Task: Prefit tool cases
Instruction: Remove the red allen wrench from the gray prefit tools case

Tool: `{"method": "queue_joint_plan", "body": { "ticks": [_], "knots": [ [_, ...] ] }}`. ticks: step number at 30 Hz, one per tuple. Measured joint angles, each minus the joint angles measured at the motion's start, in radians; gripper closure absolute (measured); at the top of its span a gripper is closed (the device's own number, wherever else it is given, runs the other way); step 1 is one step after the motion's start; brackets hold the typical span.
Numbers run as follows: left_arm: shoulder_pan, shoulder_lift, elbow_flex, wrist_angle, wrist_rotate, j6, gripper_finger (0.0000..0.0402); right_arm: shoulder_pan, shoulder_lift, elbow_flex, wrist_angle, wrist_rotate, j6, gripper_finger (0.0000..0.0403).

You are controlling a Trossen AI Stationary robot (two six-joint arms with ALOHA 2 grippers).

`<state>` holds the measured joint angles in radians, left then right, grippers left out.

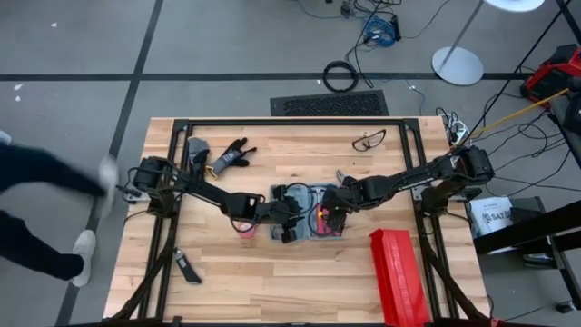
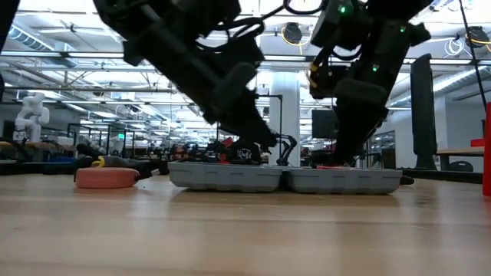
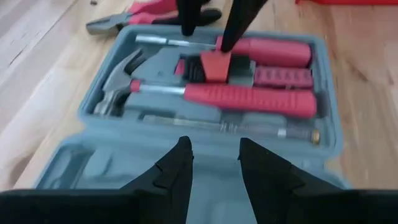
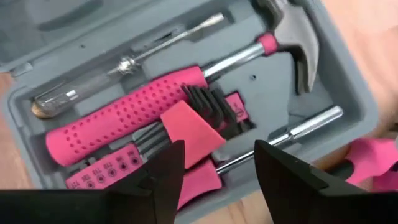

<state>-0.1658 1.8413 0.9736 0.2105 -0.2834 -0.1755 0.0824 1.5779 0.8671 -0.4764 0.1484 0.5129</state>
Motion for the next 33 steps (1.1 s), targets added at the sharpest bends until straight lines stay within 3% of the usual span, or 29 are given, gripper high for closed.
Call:
{"method": "queue_joint_plan", "body": {
  "ticks": [9,16,33],
  "knots": [
    [0.03,0.079,0.066,-0.003,0.074,0.001,0.0265,-0.078,0.048,-0.041,0.176,-0.221,-0.027,0.0215],
    [0.041,0.121,0.074,-0.005,0.077,-0.01,0.0265,-0.097,0.091,-0.042,0.307,-0.334,-0.059,0.0215],
    [0.041,0.135,0.069,0.069,0.074,-0.021,0.0265,-0.099,0.092,-0.049,0.377,-0.36,-0.071,0.0215]
  ]
}}
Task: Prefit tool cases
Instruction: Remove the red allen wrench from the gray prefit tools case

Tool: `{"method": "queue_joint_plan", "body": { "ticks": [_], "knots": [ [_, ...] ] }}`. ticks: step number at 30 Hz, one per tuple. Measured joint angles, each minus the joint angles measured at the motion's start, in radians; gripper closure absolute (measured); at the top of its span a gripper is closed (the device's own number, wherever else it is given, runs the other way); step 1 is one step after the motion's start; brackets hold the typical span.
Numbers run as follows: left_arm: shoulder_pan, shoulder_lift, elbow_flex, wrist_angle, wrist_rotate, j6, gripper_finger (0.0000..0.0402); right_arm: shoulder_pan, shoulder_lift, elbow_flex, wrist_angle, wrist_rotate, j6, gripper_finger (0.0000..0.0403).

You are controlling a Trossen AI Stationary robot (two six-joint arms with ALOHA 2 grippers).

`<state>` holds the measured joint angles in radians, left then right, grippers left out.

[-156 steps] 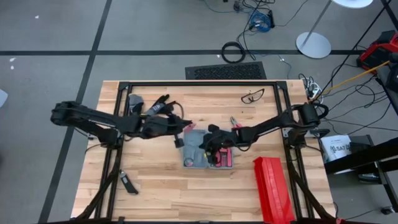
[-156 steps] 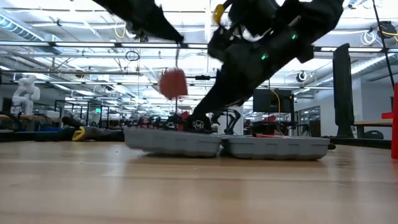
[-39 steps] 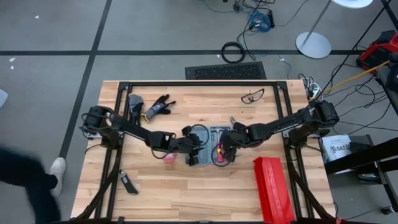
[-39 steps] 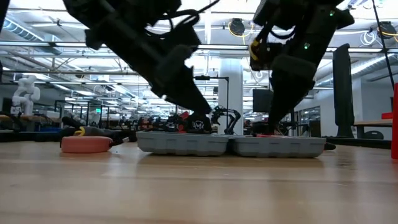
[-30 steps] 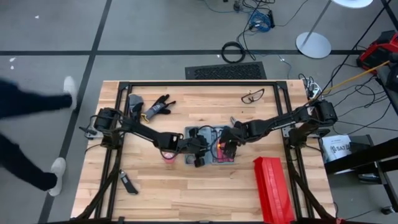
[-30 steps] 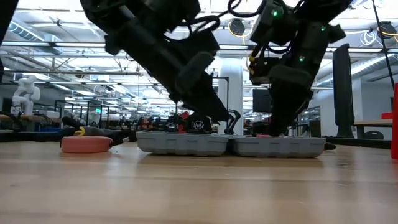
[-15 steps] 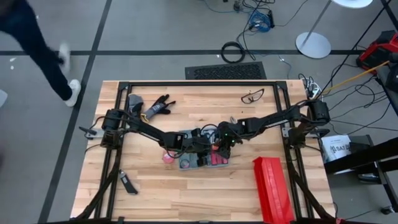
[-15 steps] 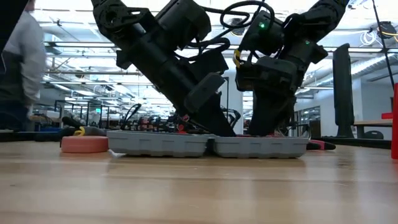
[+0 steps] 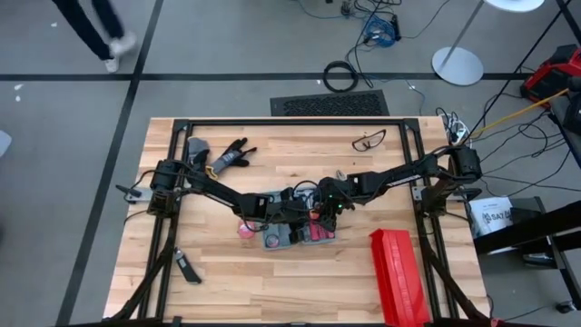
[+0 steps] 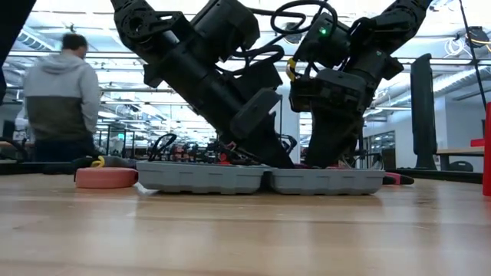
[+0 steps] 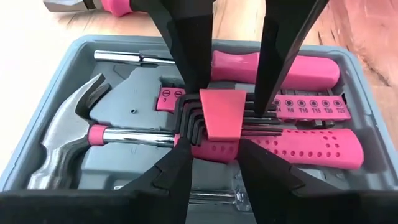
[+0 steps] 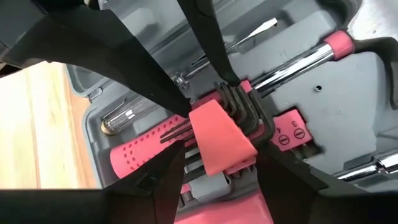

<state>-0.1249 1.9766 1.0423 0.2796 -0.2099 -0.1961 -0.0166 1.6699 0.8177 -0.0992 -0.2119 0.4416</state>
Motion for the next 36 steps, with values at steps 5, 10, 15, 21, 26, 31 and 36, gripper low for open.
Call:
{"method": "queue_joint_plan", "body": {
  "ticks": [5,10,15,21,26,31,36],
  "knots": [
    [0.0,-0.002,-0.001,0.029,-0.007,0.0,0.0265,0.0,-0.001,-0.002,0.005,-0.002,-0.013,0.0215],
    [0.002,-0.017,0.015,0.1,-0.008,0.015,0.0265,0.005,-0.003,0.005,0.111,-0.017,-0.037,0.0215],
    [-0.001,-0.041,0.026,0.07,-0.008,0.052,0.0265,0.013,-0.014,0.003,0.125,-0.034,-0.033,0.0215],
    [-0.002,-0.116,0.035,-0.065,-0.019,0.056,0.0265,0.019,-0.035,0.01,0.126,-0.02,-0.078,0.0215],
    [-0.039,-0.228,0.036,-0.314,-0.055,0.056,0.0265,0.092,-0.035,0.01,0.153,0.087,-0.228,0.0215],
    [-0.076,-0.366,0.035,-0.516,-0.231,0.053,0.0265,0.139,-0.034,0.01,0.219,0.239,-0.333,0.0215],
    [-0.098,-0.475,0.035,-0.577,-0.289,0.038,0.0265,0.135,-0.014,0.009,0.273,0.242,-0.335,0.0215]
  ]
}}
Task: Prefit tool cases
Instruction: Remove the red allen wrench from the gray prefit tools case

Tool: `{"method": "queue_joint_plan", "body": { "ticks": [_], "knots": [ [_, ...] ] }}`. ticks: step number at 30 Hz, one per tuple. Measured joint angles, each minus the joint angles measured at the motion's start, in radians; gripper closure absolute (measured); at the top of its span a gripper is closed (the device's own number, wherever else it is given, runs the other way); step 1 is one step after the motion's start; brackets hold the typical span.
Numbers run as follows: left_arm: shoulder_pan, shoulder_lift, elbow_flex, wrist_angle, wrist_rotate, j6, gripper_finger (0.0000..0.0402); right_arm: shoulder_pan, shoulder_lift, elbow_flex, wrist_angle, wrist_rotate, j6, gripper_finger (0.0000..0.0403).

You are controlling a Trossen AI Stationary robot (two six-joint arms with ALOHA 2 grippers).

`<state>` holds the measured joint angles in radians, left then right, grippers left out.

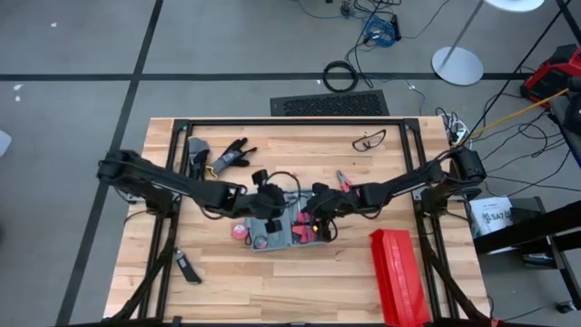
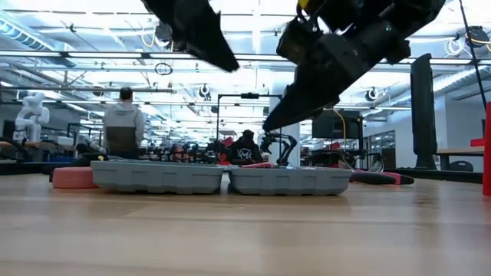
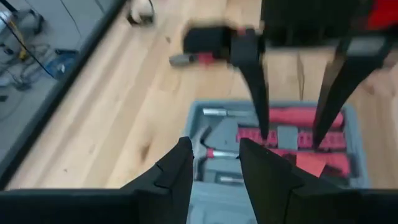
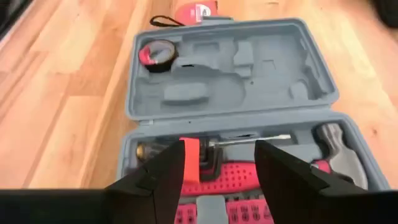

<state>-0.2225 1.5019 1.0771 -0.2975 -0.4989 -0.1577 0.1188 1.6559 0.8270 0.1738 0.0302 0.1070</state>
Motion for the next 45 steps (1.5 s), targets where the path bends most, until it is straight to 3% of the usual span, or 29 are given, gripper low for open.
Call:
{"method": "queue_joint_plan", "body": {
  "ticks": [6,16,19,24,29,32,38,45],
  "knots": [
    [-0.018,-0.064,-0.001,-0.001,-0.053,0.009,0.0265,-0.001,0.082,-0.001,0.084,-0.003,0.002,0.0215],
    [-0.02,-0.062,-0.002,-0.003,-0.059,0.01,0.0265,-0.02,0.176,-0.001,0.166,-0.001,0.033,0.0222],
    [-0.02,-0.062,-0.002,-0.001,-0.059,0.01,0.0265,-0.025,0.177,-0.001,0.163,-0.004,0.038,0.026],
    [-0.02,-0.062,-0.002,-0.001,-0.06,0.01,0.0265,-0.026,0.168,-0.001,0.163,-0.049,0.01,0.0383],
    [-0.02,-0.062,-0.003,-0.006,-0.081,0.01,0.0265,-0.027,0.097,0.0,0.098,-0.053,0.031,0.0397],
    [-0.02,-0.062,-0.003,-0.008,-0.082,0.009,0.0265,-0.028,0.008,0.0,-0.007,0.018,0.019,0.0398],
    [-0.02,-0.062,-0.003,-0.033,-0.087,0.006,0.0265,-0.041,-0.158,0.001,-0.409,0.233,0.039,0.0387],
    [-0.02,-0.062,-0.003,-0.046,-0.108,0.006,0.0265,-0.068,-0.214,-0.029,-0.545,0.23,0.133,0.0305]
  ]
}}
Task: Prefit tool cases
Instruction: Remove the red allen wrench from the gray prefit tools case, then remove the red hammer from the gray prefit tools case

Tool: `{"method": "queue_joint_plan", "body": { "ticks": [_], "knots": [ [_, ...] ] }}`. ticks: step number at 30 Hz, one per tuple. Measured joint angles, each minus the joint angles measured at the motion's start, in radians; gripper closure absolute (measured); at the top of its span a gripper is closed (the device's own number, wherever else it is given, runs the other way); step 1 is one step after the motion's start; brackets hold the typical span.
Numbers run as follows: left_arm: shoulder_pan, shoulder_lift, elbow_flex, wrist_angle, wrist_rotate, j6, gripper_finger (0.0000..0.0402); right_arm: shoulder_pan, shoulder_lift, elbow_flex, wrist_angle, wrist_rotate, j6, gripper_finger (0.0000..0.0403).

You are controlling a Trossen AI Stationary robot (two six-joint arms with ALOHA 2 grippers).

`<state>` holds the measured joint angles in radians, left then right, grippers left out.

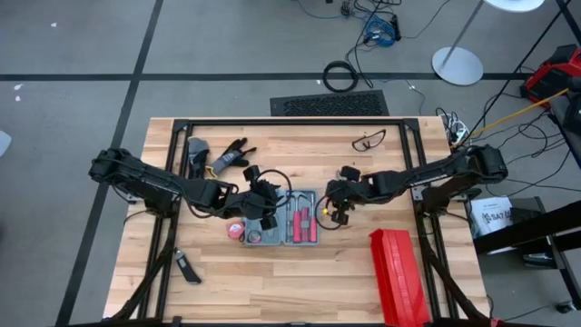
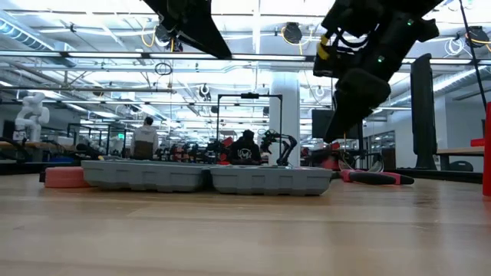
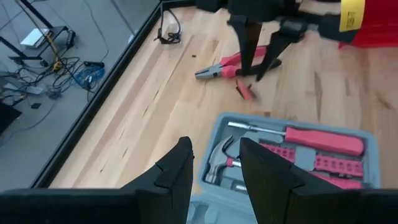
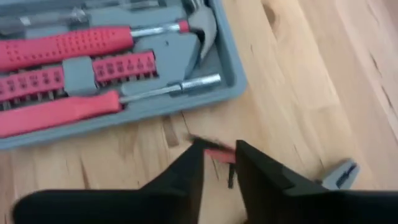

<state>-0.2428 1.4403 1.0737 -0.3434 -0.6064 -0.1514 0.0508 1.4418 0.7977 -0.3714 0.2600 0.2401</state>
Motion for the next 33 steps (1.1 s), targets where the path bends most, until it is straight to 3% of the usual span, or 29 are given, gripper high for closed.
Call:
{"method": "queue_joint_plan", "body": {
  "ticks": [6,14,26,33],
  "knots": [
    [0.0,0.0,0.0,-0.018,-0.001,0.0,0.0265,0.019,0.004,-0.001,0.115,-0.015,0.021,0.0252],
    [0.014,0.015,0.0,-0.149,0.002,-0.1,0.0265,0.052,0.082,-0.001,0.249,-0.051,-0.058,0.0239],
    [0.063,0.266,-0.001,-0.121,0.068,-0.149,0.0265,-0.05,0.109,0.004,0.277,-0.052,-0.105,0.0238],
    [0.115,0.374,-0.001,-0.103,0.092,-0.207,0.0265,-0.095,0.177,0.03,0.292,-0.083,-0.037,0.0238]
  ]
}}
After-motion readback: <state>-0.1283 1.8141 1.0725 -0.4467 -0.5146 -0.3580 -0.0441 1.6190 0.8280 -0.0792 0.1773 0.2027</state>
